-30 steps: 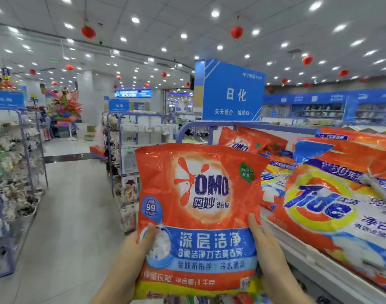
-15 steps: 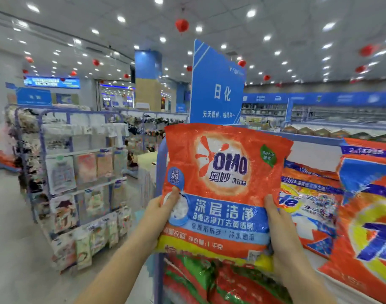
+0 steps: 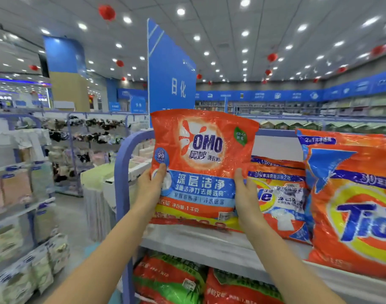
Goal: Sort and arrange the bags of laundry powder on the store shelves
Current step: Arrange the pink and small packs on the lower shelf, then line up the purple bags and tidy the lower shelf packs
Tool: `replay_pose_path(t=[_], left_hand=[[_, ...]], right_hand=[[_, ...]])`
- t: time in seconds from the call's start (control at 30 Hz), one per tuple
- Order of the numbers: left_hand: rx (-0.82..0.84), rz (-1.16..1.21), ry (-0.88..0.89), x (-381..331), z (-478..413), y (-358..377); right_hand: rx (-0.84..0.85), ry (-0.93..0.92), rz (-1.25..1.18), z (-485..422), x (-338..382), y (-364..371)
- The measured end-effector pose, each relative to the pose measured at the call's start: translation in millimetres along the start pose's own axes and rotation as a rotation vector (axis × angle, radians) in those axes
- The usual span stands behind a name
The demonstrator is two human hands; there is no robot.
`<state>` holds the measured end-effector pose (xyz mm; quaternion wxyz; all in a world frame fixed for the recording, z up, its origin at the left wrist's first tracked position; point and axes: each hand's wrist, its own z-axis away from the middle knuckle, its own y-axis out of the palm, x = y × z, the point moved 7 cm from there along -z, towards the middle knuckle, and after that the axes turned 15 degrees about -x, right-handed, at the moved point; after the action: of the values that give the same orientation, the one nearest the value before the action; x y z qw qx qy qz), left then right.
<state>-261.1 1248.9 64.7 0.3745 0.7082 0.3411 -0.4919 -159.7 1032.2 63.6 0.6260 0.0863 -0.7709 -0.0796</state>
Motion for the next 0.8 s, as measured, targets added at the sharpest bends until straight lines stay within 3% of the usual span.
replay_pose_path(t=[0.17,0.5,0.7,0.8], left_hand=[[0.056,-0.009,0.049,22.8,-20.8,-1.2],[0.031,-0.113,0.100,57.0,-23.1,-8.9],[-0.029,-0.112,0.127,51.5,-19.1,-11.8],[-0.047,-0.137,0.101,53.8,-16.9,-12.9]], right_hand=[[-0.115,-0.111,0.100,8.3,-9.3,5.3],[-0.092,0.003,0.305,19.4,-46.5,2.6],[-0.108,-0.035,0.380,15.8,-44.0,9.0],[-0.135,-0.022,0.309,18.0,-37.9,0.3]])
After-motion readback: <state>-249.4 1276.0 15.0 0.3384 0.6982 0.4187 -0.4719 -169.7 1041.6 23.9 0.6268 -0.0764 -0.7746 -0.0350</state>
